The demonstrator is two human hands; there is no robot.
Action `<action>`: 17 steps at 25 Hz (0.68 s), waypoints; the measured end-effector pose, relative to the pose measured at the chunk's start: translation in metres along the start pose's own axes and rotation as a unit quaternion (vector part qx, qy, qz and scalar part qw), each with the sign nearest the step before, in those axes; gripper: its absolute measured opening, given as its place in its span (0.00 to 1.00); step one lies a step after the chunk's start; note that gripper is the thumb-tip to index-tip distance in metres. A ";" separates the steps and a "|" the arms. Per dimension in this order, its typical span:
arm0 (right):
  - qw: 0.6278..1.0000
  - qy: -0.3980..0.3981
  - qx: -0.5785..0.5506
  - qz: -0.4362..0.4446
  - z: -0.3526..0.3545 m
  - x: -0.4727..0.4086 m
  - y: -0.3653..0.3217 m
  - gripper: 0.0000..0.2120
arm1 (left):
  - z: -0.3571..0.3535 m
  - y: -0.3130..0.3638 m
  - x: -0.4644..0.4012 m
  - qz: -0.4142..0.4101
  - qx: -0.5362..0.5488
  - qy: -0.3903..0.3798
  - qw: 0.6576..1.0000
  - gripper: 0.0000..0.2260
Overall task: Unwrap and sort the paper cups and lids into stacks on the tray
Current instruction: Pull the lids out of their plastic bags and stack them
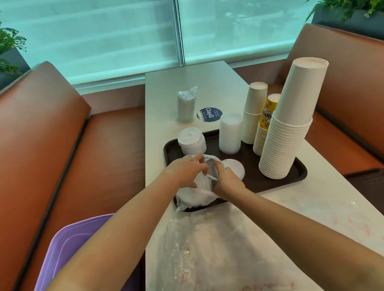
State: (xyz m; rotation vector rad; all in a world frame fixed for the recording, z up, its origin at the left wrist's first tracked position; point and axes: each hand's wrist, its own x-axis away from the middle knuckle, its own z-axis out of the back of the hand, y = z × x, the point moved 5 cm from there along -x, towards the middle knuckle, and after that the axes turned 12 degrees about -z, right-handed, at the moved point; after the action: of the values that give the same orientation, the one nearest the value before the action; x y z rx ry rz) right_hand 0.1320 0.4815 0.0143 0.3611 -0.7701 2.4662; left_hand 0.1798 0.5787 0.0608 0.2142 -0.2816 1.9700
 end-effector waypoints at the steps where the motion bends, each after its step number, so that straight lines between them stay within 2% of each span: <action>1: 1.000 -0.011 -0.006 0.001 -0.001 0.001 -0.001 0.32 | 0.000 -0.002 0.003 -0.003 0.007 0.005 1.000 0.21; 7: 0.997 0.029 -0.075 -0.013 0.008 -0.001 -0.002 0.28 | -0.003 0.002 0.002 -0.025 -0.057 -0.028 0.998 0.24; 10: 0.995 0.036 -0.088 -0.023 0.011 -0.005 0.001 0.29 | -0.003 0.001 0.000 -0.019 -0.072 -0.050 0.996 0.26; 14: 0.993 0.016 -0.114 -0.016 0.014 -0.008 0.003 0.31 | -0.001 0.004 -0.008 -0.010 -0.123 -0.088 0.989 0.27; 17: 0.990 -0.008 -0.144 -0.010 0.017 -0.009 0.005 0.31 | 0.003 0.006 -0.013 -0.002 -0.121 -0.098 0.988 0.26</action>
State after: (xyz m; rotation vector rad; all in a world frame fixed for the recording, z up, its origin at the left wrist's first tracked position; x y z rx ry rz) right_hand 0.1387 0.4647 0.0220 0.2791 -1.1050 2.2917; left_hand 0.1800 0.5638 0.0593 0.2495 -0.6433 1.8927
